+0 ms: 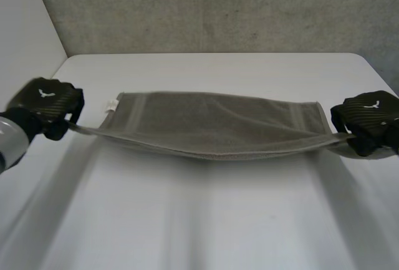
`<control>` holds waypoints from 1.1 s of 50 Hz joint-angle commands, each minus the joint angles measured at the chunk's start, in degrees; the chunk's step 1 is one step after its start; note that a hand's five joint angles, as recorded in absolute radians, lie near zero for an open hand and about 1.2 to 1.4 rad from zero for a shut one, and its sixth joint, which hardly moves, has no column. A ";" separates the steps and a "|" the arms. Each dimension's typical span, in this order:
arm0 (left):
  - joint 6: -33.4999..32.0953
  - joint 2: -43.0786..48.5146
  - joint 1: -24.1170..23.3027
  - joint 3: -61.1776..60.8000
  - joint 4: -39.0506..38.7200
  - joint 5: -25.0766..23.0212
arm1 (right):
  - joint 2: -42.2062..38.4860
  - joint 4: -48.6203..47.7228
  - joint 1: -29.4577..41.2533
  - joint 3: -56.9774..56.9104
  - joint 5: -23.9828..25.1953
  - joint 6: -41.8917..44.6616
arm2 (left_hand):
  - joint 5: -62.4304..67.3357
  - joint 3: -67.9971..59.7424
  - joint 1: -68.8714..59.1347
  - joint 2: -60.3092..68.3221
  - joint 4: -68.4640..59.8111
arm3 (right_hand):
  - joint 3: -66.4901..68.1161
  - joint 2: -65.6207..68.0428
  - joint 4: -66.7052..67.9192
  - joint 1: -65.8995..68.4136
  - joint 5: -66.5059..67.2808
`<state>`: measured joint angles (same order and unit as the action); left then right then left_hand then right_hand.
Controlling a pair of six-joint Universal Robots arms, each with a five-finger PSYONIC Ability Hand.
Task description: Fold the towel.
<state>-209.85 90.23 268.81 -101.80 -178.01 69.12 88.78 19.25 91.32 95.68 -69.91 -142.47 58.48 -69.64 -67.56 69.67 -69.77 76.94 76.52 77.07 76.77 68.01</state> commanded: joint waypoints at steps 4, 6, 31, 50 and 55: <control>2.52 -7.44 0.75 -6.40 0.30 -0.04 | -0.63 20.21 -3.61 -5.50 3.73 16.44 | 11.52 -10.36 -12.44 10.33 -10.23 | 3.06 3.48 2.93 3.23 1.99; 2.43 -7.09 0.75 -7.01 0.21 -0.04 | -3.77 21.62 -3.26 -5.94 2.51 19.85 | 11.52 -10.36 -12.44 10.33 -10.23 | 3.06 3.48 2.93 3.23 1.99; 8.76 36.86 -11.81 29.55 -11.83 12.09 | -36.40 -0.71 9.05 -36.09 -11.21 11.43 | 11.52 -10.36 -12.44 10.33 -10.23 | 3.06 3.48 2.93 3.23 1.99; 8.49 56.98 -14.36 55.48 -11.74 14.20 | -54.06 -10.99 11.86 -54.44 -19.81 12.22 | -11.16 12.32 10.25 -12.35 12.45 | -66.94 -66.52 -67.07 -66.77 -68.01; 8.58 56.99 -14.36 54.96 -11.83 16.22 | -54.42 -10.99 11.95 -55.95 -22.20 11.34 | -58.43 59.59 57.52 -59.62 59.72 | -66.94 -66.52 -67.07 -66.77 -68.01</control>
<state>-201.39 147.29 254.36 -46.31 -189.77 83.57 34.96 8.09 103.05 41.34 -89.20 -130.47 16.53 -27.93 -26.74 25.61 -27.52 14.37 14.42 15.24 13.53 3.58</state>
